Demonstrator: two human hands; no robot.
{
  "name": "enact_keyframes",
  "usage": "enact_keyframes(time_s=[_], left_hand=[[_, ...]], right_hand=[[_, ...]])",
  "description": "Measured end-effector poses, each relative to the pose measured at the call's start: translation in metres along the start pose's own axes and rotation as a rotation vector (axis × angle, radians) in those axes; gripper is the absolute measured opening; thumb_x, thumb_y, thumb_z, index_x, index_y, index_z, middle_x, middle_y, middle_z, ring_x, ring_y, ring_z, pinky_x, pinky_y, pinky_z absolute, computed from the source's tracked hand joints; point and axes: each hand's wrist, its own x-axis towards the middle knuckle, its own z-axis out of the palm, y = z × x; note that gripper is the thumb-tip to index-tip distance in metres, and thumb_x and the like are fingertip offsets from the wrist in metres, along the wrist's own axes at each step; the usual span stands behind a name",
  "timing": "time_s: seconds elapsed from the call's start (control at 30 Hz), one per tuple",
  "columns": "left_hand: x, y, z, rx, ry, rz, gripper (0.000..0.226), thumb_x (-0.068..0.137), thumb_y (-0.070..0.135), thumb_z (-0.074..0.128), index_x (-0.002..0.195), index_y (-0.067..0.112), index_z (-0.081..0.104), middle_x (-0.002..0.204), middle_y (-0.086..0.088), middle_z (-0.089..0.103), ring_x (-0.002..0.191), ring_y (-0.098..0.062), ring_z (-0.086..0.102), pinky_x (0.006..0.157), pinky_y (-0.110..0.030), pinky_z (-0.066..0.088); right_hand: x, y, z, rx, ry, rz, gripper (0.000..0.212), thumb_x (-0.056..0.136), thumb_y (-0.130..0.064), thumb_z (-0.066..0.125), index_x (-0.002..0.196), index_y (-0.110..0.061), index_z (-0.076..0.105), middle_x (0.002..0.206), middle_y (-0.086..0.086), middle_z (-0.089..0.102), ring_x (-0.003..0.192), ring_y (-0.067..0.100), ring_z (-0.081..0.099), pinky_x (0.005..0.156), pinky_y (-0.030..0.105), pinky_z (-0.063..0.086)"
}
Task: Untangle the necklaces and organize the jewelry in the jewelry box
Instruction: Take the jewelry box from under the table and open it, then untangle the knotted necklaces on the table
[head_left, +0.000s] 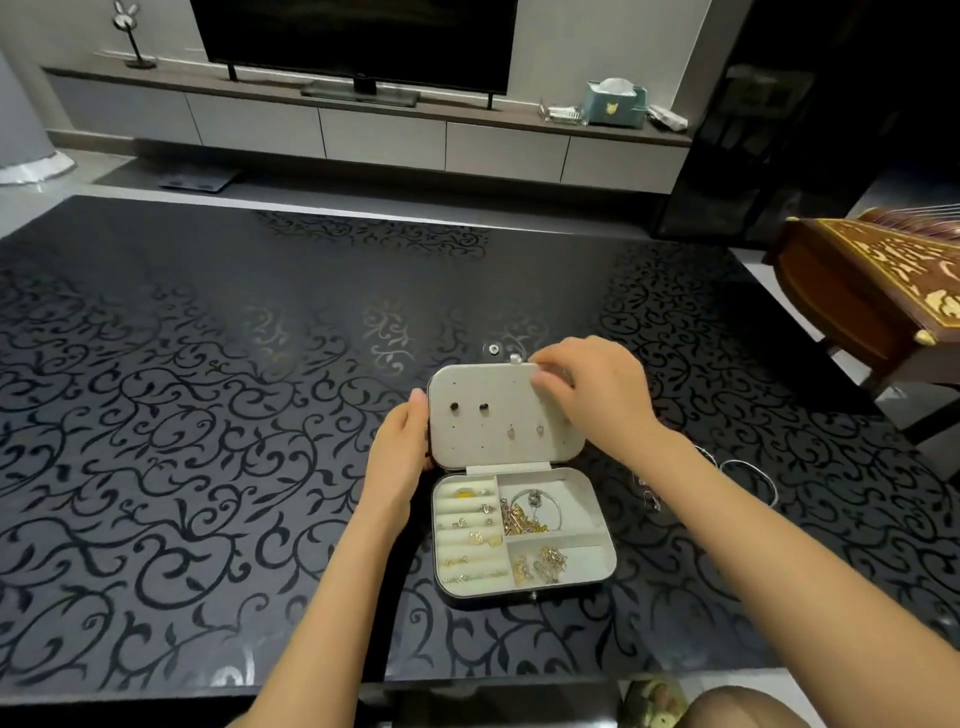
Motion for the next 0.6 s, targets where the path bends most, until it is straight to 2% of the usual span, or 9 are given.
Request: enact_keyframes(time_s=[0.1,0.2,0.27,0.33,0.37,0.4,0.5,0.6], left_hand=[[0.0,-0.001,0.0,0.01,0.042,0.061,0.04,0.092,0.054,0.043,0.111,0.022,0.059,0.106,0.0,0.065,0.099,-0.018,0.063,0.089,-0.045,0.052],[-0.001,0.002,0.004,0.073,0.069,0.109,0.036,0.093,0.039,0.053,0.124,0.02,0.051,0.096,0.006,0.06,0.09,-0.007,0.059,0.079,-0.027,0.049],[-0.004,0.004,0.006,0.139,0.083,0.158,0.044,0.089,0.022,0.06,0.13,0.019,0.045,0.088,0.007,0.058,0.077,-0.002,0.055,0.066,-0.019,0.043],[0.0,-0.003,0.01,0.155,0.092,0.14,0.05,0.087,0.013,0.062,0.133,0.018,0.043,0.085,0.007,0.057,0.072,-0.001,0.054,0.062,-0.017,0.041],[0.0,-0.005,0.011,0.15,0.102,0.152,0.051,0.086,0.011,0.062,0.133,0.017,0.043,0.085,0.007,0.057,0.071,-0.002,0.053,0.062,-0.017,0.042],[-0.001,-0.004,0.012,0.143,0.111,0.159,0.051,0.086,0.01,0.061,0.133,0.016,0.043,0.084,0.006,0.056,0.07,-0.002,0.053,0.063,-0.018,0.043],[0.001,-0.004,0.017,0.113,0.14,0.193,0.051,0.087,0.01,0.06,0.135,0.017,0.043,0.082,0.005,0.056,0.069,-0.005,0.053,0.065,-0.018,0.045],[-0.002,-0.005,0.021,0.081,0.18,0.208,0.049,0.088,0.009,0.058,0.134,0.018,0.043,0.081,0.005,0.055,0.066,-0.004,0.051,0.058,-0.009,0.042]], right_hand=[[0.017,0.004,0.014,0.031,-0.113,0.085,0.023,0.092,-0.027,0.053,0.108,-0.024,0.068,0.103,-0.003,0.069,0.096,0.021,0.057,0.082,0.032,0.04],[0.024,0.005,0.023,-0.013,-0.158,0.101,0.023,0.091,-0.026,0.053,0.109,-0.021,0.068,0.106,0.001,0.068,0.098,0.024,0.057,0.088,0.036,0.041],[0.015,0.001,0.022,-0.108,-0.013,0.013,0.018,0.086,-0.021,0.062,0.102,-0.016,0.07,0.098,0.004,0.069,0.089,0.028,0.059,0.078,0.036,0.043],[-0.009,-0.008,0.017,-0.053,0.135,-0.025,0.01,0.078,-0.017,0.068,0.088,-0.016,0.072,0.084,0.002,0.068,0.076,0.026,0.059,0.069,0.035,0.044],[-0.026,-0.013,0.012,-0.005,0.137,-0.035,0.005,0.079,-0.019,0.068,0.082,-0.018,0.072,0.079,-0.002,0.068,0.073,0.022,0.059,0.067,0.034,0.045],[-0.043,-0.017,0.008,0.033,0.06,-0.016,0.007,0.082,-0.021,0.066,0.079,-0.02,0.072,0.077,-0.006,0.068,0.073,0.019,0.059,0.068,0.033,0.046],[-0.081,-0.023,0.012,0.023,-0.321,0.065,0.02,0.089,-0.036,0.056,0.084,-0.025,0.072,0.084,-0.008,0.069,0.086,0.013,0.058,0.078,0.031,0.047],[-0.092,-0.025,0.023,-0.008,-0.37,0.149,0.026,0.09,-0.039,0.053,0.09,-0.019,0.069,0.087,-0.003,0.068,0.09,0.015,0.057,0.079,0.031,0.045]])
